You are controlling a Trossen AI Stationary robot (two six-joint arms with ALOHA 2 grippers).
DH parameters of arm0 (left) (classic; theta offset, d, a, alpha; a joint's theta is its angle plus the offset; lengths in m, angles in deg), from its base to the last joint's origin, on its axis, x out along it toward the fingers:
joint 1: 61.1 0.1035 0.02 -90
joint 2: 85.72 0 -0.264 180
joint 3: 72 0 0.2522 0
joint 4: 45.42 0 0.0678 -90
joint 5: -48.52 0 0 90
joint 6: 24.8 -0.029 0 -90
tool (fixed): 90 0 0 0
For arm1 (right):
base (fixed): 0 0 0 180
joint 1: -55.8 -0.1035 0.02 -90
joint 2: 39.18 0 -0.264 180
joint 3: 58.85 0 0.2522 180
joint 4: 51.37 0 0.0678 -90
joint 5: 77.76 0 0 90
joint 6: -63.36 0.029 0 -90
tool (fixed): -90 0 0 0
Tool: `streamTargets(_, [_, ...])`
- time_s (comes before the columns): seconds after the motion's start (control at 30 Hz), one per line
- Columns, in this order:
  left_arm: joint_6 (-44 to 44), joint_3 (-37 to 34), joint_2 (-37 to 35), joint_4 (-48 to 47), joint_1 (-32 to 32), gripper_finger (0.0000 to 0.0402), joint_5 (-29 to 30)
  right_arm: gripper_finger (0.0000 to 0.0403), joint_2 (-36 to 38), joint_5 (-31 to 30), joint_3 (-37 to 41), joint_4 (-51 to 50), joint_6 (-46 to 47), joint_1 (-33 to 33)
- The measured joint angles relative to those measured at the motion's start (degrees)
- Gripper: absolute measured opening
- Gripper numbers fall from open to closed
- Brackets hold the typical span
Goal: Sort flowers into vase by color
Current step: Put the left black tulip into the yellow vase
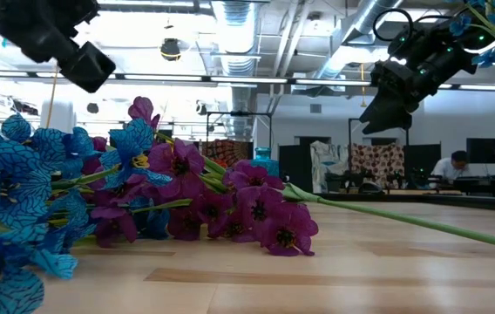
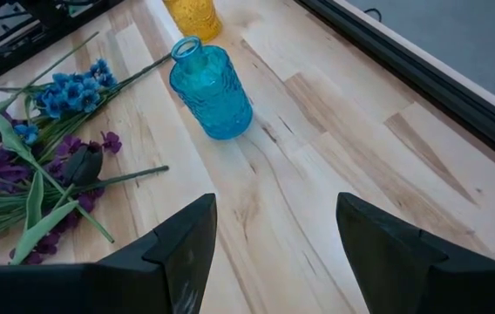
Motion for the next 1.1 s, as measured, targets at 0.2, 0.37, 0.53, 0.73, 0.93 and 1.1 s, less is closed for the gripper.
streamTargets(0.2, [0.33, 0.0, 8.0, -0.2, -9.88, 0.0185, 2.86, 0.0265, 0.01, -0.04, 0.0, 0.01, 0.0, 0.0])
streamTargets(0.37, [0.33, 0.02, 14.25, -0.39, -17.46, 0.0185, 4.9, 0.0265, 0.02, -0.11, 0.0, 0.0, 1.53, 0.0])
streamTargets(0.53, [-1.41, 0.02, 18.84, -0.72, -23.46, 0.0185, 8.81, 0.0265, 0.02, -0.11, 0.0, 0.01, 1.51, 0.0])
streamTargets(0.73, [-3.46, 0.02, 23.24, -1.32, -27.62, 0.0185, 12.51, 0.0265, 0.02, -0.11, 0.0, -0.01, 1.46, 0.0])
streamTargets(0.93, [-3.5, 0.02, 26.25, -1.56, -30.02, 0.0185, 12.56, 0.0265, 0.01, -0.1, 0.0, 0.01, 1.35, -0.01])
streamTargets(1.1, [-3.29, 0.02, 27.18, -1.78, -31.03, 0.0185, 14.98, 0.0265, 0.0, -0.09, 0.0, 0.01, 1.36, -0.01])
